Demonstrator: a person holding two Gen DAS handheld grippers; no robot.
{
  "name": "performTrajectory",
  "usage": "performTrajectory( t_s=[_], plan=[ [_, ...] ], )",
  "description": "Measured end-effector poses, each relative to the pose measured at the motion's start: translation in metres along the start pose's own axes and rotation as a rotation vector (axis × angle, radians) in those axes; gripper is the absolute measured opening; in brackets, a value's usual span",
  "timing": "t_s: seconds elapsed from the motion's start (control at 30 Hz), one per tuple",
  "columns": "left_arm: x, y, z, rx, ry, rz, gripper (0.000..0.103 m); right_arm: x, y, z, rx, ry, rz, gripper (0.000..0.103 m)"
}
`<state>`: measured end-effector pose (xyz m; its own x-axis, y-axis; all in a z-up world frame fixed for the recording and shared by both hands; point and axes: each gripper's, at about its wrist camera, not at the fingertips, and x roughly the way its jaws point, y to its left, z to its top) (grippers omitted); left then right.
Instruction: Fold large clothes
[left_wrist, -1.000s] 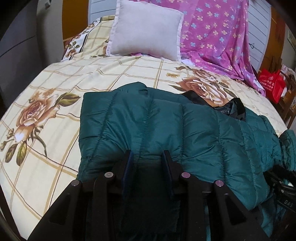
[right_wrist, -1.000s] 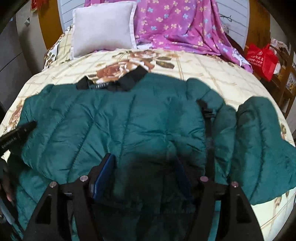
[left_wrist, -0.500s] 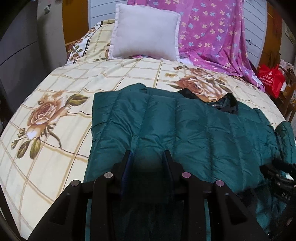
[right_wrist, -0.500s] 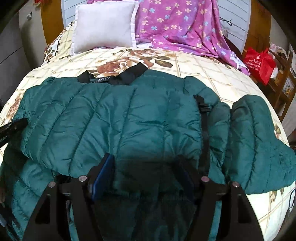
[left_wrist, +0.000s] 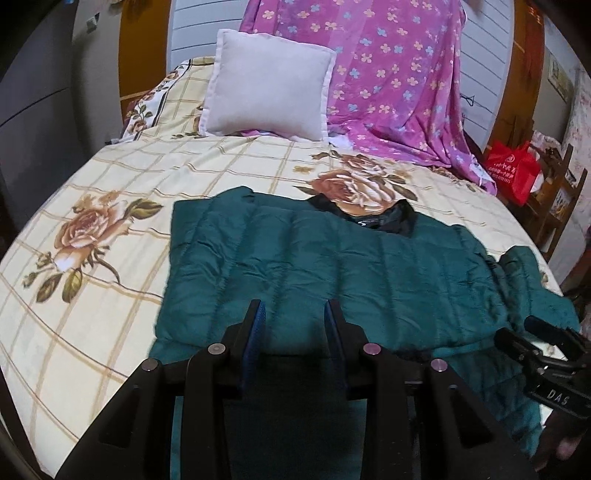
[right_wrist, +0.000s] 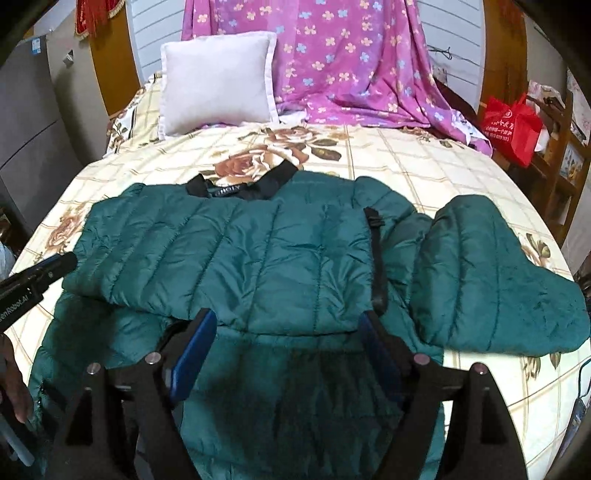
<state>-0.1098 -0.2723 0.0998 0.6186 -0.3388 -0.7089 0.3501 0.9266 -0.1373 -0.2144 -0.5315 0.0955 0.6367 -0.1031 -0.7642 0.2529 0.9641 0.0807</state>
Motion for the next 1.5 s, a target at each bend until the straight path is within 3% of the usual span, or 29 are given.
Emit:
performTrajectory(
  t_s=[0.4,0.53,0.87,1.5],
  plan=[
    [0.007,-0.055,-0.013,0.027,0.024,-0.021,0.015,0.001,-0.019,-0.002,-0.077,-0.018,-0.047,0.084],
    [0.010,-0.068,-0.010,0.027,0.020,-0.013,0.015,0.007,-0.034,-0.004,-0.024,0.012,0.013,0.084],
    [0.014,-0.093,-0.002,0.025,-0.009,-0.011,0.015,0.013,-0.039,-0.010,-0.034,0.025,-0.009,0.084],
    [0.032,-0.080,-0.007,-0.001,0.036,0.060,0.015,0.012,-0.124,-0.004,0.147,0.026,-0.106,0.084]
  ],
)
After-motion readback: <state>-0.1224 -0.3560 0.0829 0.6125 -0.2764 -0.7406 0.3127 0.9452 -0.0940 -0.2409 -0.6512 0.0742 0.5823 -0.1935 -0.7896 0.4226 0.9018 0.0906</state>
